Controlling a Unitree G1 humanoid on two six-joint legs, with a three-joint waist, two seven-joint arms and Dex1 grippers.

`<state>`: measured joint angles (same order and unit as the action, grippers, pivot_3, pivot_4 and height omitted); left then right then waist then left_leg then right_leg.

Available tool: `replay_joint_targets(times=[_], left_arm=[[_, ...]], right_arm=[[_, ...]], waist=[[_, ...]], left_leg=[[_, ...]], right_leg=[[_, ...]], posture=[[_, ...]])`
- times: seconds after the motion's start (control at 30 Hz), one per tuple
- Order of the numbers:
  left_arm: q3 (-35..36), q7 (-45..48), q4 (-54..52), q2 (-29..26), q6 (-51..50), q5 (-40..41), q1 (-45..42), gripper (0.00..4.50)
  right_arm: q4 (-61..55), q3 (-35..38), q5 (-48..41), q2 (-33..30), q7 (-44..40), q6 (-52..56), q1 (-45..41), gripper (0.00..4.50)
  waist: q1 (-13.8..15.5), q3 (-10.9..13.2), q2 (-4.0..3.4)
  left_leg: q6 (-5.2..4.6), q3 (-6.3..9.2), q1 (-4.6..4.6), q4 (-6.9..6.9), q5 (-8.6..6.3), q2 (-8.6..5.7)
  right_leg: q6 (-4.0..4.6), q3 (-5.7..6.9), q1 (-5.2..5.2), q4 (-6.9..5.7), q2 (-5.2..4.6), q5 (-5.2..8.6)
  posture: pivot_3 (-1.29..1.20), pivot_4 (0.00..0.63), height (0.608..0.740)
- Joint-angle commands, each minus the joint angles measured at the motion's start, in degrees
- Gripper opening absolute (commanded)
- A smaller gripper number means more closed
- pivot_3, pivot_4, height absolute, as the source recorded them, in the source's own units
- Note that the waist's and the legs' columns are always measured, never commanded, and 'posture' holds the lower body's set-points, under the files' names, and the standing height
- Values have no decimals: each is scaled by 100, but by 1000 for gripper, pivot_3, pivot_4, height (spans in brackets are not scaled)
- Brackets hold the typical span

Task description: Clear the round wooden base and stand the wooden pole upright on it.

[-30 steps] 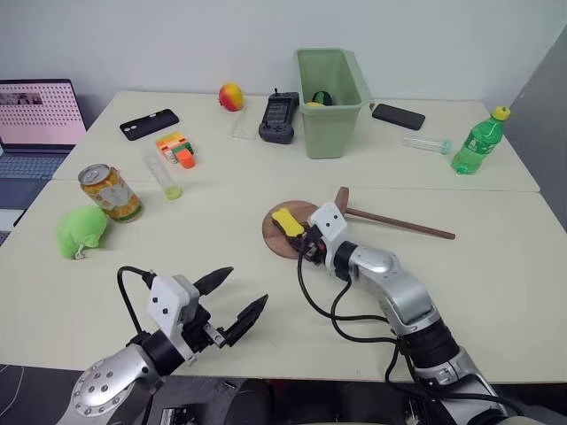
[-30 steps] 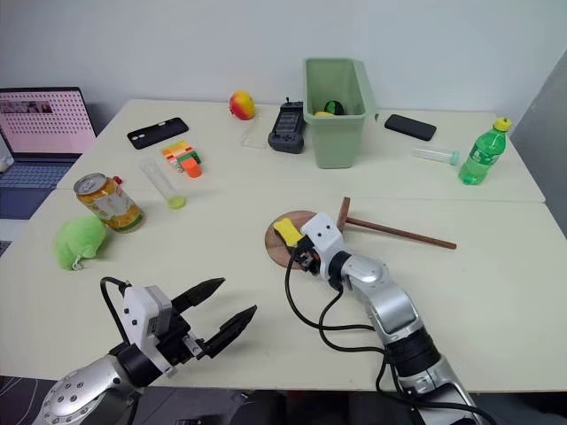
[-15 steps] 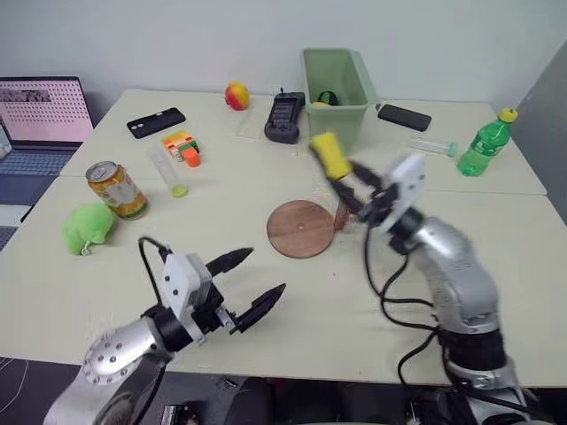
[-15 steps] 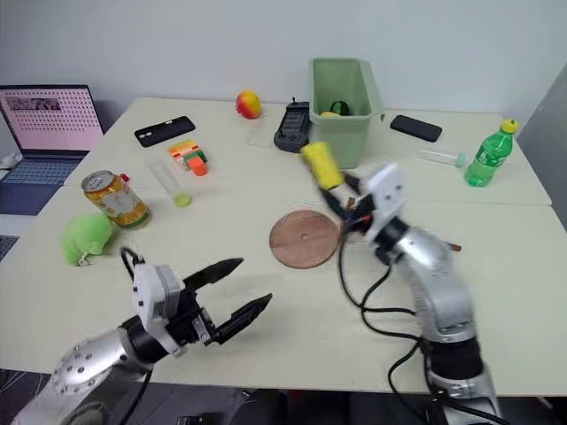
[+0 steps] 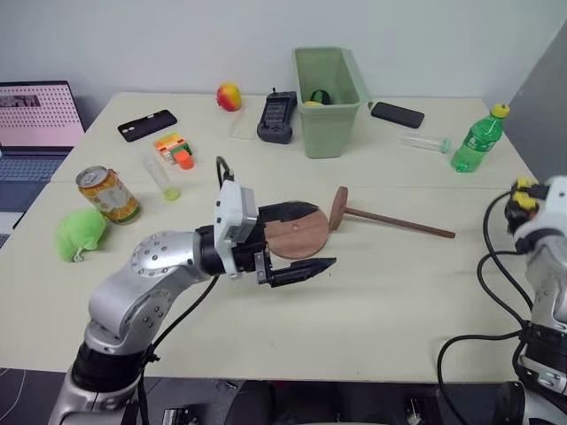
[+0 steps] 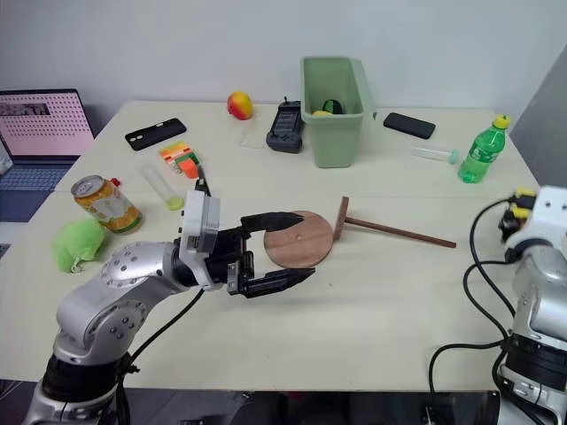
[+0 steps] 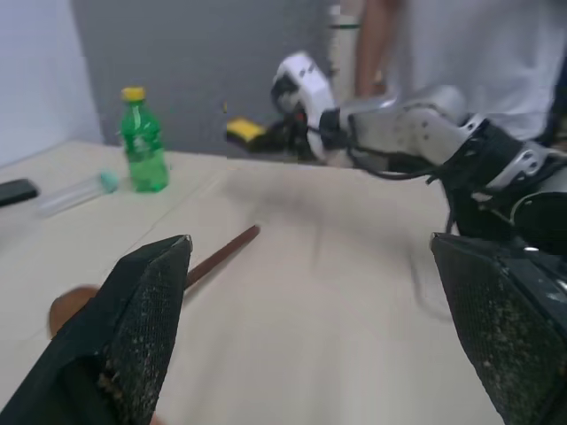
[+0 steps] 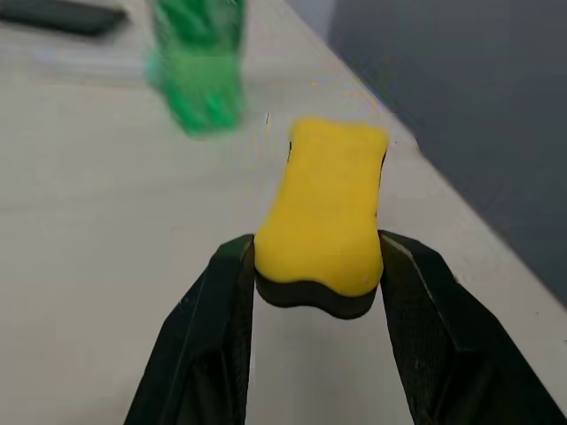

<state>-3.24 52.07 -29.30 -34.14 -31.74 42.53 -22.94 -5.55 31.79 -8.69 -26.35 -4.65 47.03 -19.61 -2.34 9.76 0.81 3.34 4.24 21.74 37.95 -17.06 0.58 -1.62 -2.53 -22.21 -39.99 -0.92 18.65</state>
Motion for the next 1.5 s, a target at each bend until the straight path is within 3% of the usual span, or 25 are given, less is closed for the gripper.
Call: replay_joint_targets(times=[0.03, 0.17, 0.27, 0.53, 0.57, 0.67, 0.8, 1.0, 1.2, 1.5], left_arm=[[-55, 120, 102, 65, 12, 20, -259, 4500], [-69, 113, 124, 90, 8, -32, -270, 4500], [-23, 0, 21, 103, -15, -23, -174, 4500], [141, -206, -102, 34, -114, 107, -65, 4500], [144, -206, -115, 0, -120, 98, -57, 4500], [270, -198, -175, -134, -168, 122, -5, 4500], [616, -156, -268, -446, -269, 232, 249, 4500], [822, -52, -523, -781, -229, 156, 847, 4500], [723, -245, -738, -752, -127, -11, 1103, 4500], [752, -540, -1007, -596, -114, -51, 1345, 4500]], right_arm=[[-75, 228, -378, 66, -30, 450, -64, 2064], [-53, 317, -563, 137, 15, 770, -73, 2064], [-139, 286, -630, 143, 7, 758, -58, 2473], [-548, 43, -425, -147, 53, 189, -33, 4401], [-598, -36, -387, -229, 22, 109, -45, 4458], [-716, -528, -358, -585, -436, -280, -178, 4458], [-657, -1994, -825, -1202, -2308, -273, -652, 4458], [341, -3984, -277, -2204, -4683, -1108, -1561, 4458], [1699, -4948, 343, -1977, -5547, -1878, -2687, 4458], [2932, -5513, 1109, -1797, -6225, -3030, -3069, 4458]], waist=[[-25, 0, 0], [-32, -1, -2], [-14, 0, -4], [1, 0, -4], [1, 0, -4], [-6, 0, -4], [-98, 1, -6], [-68, 6, -9], [31, 12, 2], [61, 13, 3]], left_leg=[[0, 1, -1, 0, 0, 0], [-1, 6, -2, 2, -1, 3], [-1, 8, 1, 3, 0, 4], [0, 8, 2, 5, 0, 4], [0, 8, 2, 5, 0, 4], [0, 8, 1, 5, 0, 4], [-1, 7, -6, 3, 0, 4], [-2, 25, 4, 4, -1, 12], [-3, 34, 6, 18, -1, -1], [3, 37, 13, 14, 2, 7]], right_leg=[[0, 0, 0, -1, 0, 0], [0, 2, 2, -4, 10, 0], [0, 2, 2, -2, 7, 0], [0, 2, 2, -1, 5, 0], [0, 2, 2, 0, 5, 0], [-1, 3, 2, 0, 5, 0], [0, 1, 2, -2, 10, 0], [-1, 16, 1, 7, 7, 0], [-2, 15, 4, 10, -14, -1], [-2, 18, -2, 14, -25, -1]], posture=[[0, 150, 740], [0, 150, 740], [0, 150, 740], [0, 150, 740], [0, 150, 740], [0, 150, 740], [0, 150, 740], [0, 150, 740], [0, 150, 740], [0, 150, 740]])
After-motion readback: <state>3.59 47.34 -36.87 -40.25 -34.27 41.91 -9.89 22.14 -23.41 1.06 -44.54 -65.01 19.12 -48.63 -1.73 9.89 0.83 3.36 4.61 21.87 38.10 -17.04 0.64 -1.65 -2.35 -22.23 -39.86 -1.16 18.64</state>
